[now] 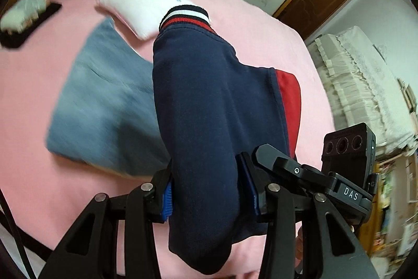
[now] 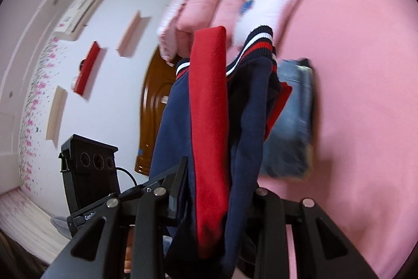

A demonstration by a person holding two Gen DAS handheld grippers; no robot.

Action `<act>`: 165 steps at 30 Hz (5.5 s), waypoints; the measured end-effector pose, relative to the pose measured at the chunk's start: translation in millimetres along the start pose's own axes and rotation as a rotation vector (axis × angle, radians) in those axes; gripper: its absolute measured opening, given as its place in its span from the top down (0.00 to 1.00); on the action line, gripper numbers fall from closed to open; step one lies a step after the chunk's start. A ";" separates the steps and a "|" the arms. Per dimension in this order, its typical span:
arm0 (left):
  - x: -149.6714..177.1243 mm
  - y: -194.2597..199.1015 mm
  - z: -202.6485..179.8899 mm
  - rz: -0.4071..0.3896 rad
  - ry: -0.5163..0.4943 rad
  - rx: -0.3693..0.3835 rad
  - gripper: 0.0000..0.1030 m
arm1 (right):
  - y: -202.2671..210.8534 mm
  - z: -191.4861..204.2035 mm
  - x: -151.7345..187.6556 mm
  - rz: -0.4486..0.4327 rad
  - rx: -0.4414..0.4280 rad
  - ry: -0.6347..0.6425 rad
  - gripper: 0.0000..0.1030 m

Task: Fold large clothes

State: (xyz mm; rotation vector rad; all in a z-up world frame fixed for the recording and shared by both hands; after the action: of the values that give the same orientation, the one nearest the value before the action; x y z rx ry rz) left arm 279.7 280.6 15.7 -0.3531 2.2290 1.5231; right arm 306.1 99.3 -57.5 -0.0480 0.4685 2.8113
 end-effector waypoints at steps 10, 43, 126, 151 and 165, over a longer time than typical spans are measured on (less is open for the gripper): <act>-35.9 -34.1 104.2 0.033 -0.138 -0.089 0.59 | -127.1 -21.3 -27.8 -0.063 -0.076 -0.029 0.71; 19.2 -100.5 143.7 -0.077 -0.258 -0.475 0.22 | -169.1 -35.7 -52.1 -0.125 0.509 0.368 0.50; 263.4 17.7 -385.9 0.064 -0.377 -0.371 0.08 | 416.4 -33.9 260.0 -0.330 1.031 0.045 0.06; 253.2 6.0 -384.3 0.066 -0.254 -0.371 0.08 | 413.8 -41.5 237.3 -0.319 1.138 0.154 0.06; 249.0 9.9 -385.7 0.036 -0.250 -0.369 0.01 | 425.3 -33.9 237.8 -0.374 1.150 0.185 0.06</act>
State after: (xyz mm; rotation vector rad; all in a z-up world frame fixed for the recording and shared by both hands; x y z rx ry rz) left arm -18.9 -68.0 27.8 -0.2148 1.7727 1.8860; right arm -44.8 -230.5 24.4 -0.1298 1.7908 1.8302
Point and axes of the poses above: each gripper's, at about its wrist camera, not at the fingertips, and y roughly against the way its jaws point, z to its left, x to its underside, the point moved 5 cm from there along -y, roughly the way its jaws point, and after that the axes turned 11 degrees about -y, right-handed, at the moved point
